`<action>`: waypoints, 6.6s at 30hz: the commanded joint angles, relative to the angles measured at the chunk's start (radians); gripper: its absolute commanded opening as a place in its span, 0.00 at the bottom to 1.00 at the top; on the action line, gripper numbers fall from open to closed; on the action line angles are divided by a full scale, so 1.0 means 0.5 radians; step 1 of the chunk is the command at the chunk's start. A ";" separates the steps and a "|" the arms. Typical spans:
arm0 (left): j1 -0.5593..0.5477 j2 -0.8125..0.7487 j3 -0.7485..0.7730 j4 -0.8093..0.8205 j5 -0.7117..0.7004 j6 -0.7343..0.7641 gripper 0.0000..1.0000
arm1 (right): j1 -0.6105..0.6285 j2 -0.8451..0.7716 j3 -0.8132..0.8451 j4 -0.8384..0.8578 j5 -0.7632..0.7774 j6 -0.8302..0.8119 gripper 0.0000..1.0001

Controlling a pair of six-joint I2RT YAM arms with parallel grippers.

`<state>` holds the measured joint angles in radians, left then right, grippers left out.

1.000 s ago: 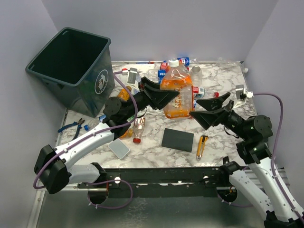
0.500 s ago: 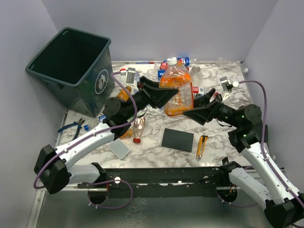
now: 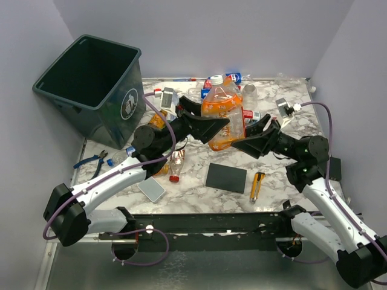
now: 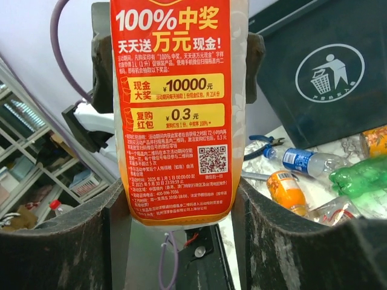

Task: Put the plastic bottles in the bin
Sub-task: Pick up the plastic bottle at the center of the board, then place the plastic bottle in the trash bin, then pick up the plastic bottle at the center of the board.

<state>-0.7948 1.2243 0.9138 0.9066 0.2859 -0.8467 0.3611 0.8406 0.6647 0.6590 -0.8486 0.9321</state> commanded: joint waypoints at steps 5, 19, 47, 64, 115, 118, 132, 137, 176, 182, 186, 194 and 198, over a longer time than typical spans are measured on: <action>0.045 -0.263 -0.004 -0.110 -0.264 0.209 0.99 | 0.014 -0.165 0.243 -0.789 -0.019 -0.654 0.34; 0.306 0.098 0.959 -1.208 0.257 0.153 0.99 | 0.014 -0.190 0.274 -1.079 0.047 -0.892 0.33; 0.307 0.001 1.303 -1.756 -0.514 0.889 0.00 | 0.012 -0.267 0.395 -1.245 0.261 -0.832 1.00; 0.696 0.409 1.537 -0.395 -2.341 3.304 0.00 | 0.032 -0.586 -0.216 -1.204 0.897 -0.688 1.00; -0.011 -0.697 -0.347 -1.678 -1.219 0.771 0.99 | -0.556 0.302 -0.354 -1.316 1.664 0.083 0.99; -0.009 -0.791 -0.476 -1.612 -1.267 0.719 0.99 | -0.688 0.320 -0.548 -0.978 1.617 0.192 0.95; -0.006 -0.692 -0.652 -1.614 -1.134 0.629 0.99 | -0.831 0.968 -0.654 -0.171 1.835 0.349 0.87; -0.005 -0.688 -0.663 -1.617 -1.152 0.649 0.99 | -0.850 1.231 -0.612 0.109 1.751 0.396 0.77; -0.006 -0.533 -0.631 -1.622 -1.132 0.656 0.99 | -0.786 0.990 -0.838 -0.035 1.303 0.257 0.84; -0.006 -0.540 -0.638 -1.621 -1.100 0.638 0.99 | -0.701 1.123 -0.814 -0.002 1.287 0.342 0.85; -0.007 -0.589 -0.664 -1.622 -1.107 0.627 0.99 | -0.630 1.301 -0.753 0.102 1.295 0.470 0.82; -0.009 -0.653 -0.682 -1.640 -1.134 0.635 0.99 | -0.575 1.539 -0.726 0.360 1.442 0.714 0.65; -0.008 -0.651 -0.679 -1.636 -1.139 0.632 0.99 | -0.569 1.594 -0.713 0.432 1.509 0.777 0.58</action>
<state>-0.8005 0.9112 0.5865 0.0872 -0.2920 -0.5236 0.0696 1.6024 0.2989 0.8433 -0.1646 1.2694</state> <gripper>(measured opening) 0.990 0.593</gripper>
